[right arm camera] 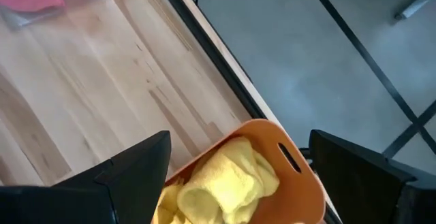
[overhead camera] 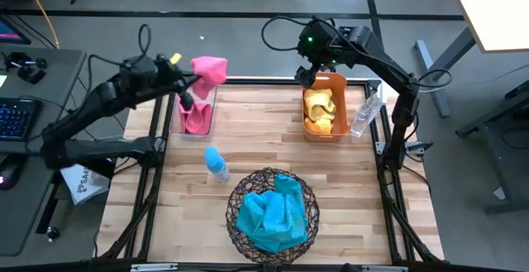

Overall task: Sort microfiber towel by color & place in baskets
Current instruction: Put the pink towel into the transparent bin, then return to Home Position

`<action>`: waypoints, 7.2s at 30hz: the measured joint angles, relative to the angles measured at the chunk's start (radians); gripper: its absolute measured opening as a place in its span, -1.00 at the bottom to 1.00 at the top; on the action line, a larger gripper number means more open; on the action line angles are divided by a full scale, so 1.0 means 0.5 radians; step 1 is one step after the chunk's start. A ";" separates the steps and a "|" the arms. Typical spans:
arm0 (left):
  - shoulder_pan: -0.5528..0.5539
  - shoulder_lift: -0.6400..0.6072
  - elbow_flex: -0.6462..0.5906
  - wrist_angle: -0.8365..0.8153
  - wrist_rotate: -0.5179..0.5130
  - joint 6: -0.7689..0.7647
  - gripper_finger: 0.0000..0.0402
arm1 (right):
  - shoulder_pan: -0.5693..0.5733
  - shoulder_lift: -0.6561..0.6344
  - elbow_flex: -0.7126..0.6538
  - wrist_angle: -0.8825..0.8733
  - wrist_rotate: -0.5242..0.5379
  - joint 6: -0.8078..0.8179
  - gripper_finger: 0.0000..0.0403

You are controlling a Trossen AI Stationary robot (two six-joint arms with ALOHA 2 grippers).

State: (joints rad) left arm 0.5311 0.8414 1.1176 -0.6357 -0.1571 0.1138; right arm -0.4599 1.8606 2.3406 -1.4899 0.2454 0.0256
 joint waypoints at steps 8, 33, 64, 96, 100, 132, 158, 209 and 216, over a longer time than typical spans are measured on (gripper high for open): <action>0.468 -0.126 -0.382 -0.148 0.391 0.243 -1.00 | 0.000 -0.007 0.001 -0.035 0.018 0.051 0.72; 0.675 0.717 -0.372 -0.609 0.122 0.565 -0.87 | 0.016 -0.007 0.001 -0.159 0.028 0.136 0.72; 0.340 0.714 -0.434 -0.621 0.164 0.311 0.18 | 0.127 -0.112 0.003 -0.162 0.067 0.159 0.72; -0.568 -1.006 -1.633 1.548 0.181 -1.109 -0.99 | 0.233 -0.175 0.002 -0.162 -0.580 -0.052 0.72; -0.567 -1.141 -1.853 1.768 0.194 -1.206 -1.00 | 0.280 -0.284 0.002 -0.162 -0.592 0.027 0.72; -1.088 -1.201 -2.208 2.027 -0.312 -1.068 -1.00 | 0.335 -0.699 0.001 -0.162 -0.286 0.456 0.72; -1.088 -1.199 -2.213 1.787 -0.222 -1.320 -1.00 | 0.900 -2.461 -3.062 1.592 -0.078 1.476 0.72; -1.088 -1.199 -2.212 1.773 -0.223 -1.321 -1.00 | 1.415 -2.966 -4.576 4.095 0.036 0.539 -1.00; -1.088 -1.199 -2.212 1.773 -0.223 -1.321 -1.00 | 1.230 -2.969 -4.583 3.730 -0.190 0.486 -1.00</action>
State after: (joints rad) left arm -0.0128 0.2420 0.0116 0.2508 -0.2687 -0.5465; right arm 0.1550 0.3759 0.0491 0.3753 0.1504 0.2688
